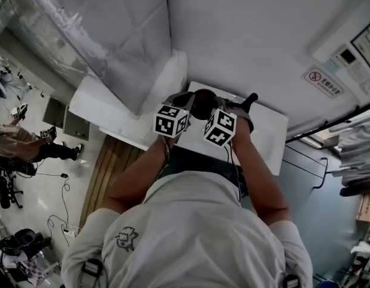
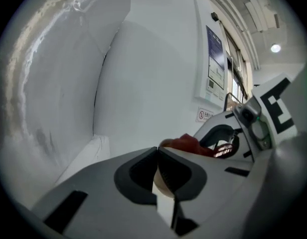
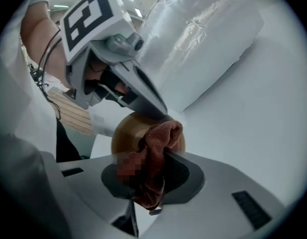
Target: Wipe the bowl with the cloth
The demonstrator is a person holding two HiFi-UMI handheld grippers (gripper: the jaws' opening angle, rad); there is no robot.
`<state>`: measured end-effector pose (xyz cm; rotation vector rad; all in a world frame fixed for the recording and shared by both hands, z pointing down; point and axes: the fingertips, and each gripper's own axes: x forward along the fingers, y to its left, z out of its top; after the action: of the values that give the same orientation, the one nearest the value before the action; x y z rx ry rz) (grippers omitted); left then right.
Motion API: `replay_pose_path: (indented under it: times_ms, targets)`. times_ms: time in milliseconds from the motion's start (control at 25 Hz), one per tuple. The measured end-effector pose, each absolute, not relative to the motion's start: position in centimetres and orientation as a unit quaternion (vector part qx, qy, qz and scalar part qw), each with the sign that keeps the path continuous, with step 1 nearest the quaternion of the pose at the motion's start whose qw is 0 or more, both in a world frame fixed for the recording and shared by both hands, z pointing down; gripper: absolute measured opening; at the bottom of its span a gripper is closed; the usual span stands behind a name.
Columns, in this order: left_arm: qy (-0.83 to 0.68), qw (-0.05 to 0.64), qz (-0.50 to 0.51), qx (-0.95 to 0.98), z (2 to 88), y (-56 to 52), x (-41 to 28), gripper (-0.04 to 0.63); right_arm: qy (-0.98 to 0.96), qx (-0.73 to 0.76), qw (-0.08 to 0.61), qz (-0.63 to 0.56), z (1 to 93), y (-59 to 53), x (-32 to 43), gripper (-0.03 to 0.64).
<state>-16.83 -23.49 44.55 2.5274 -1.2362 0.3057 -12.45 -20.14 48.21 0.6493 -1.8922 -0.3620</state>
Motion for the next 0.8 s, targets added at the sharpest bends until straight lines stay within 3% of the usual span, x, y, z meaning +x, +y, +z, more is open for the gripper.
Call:
replay_pose_path:
  times_ms: [160, 480, 800]
  targets:
    - [-0.42, 0.169, 0.098, 0.886, 44.3, -23.4, -15.8, 0.02, -0.792, 0.29, 0.514, -0.158, 48.0, -21.8, -12.9, 0.092]
    - [-0.436, 0.178, 0.091, 0.877, 45.5, -24.0, -16.6, 0.02, -0.822, 0.166, 0.522, -0.158, 50.5, -17.2, -16.0, 0.092]
    - [-0.438, 0.182, 0.092, 0.876, 45.7, -24.0, -17.3, 0.018, -0.805, 0.201, 0.541, -0.138, 48.8, -18.4, -12.5, 0.092]
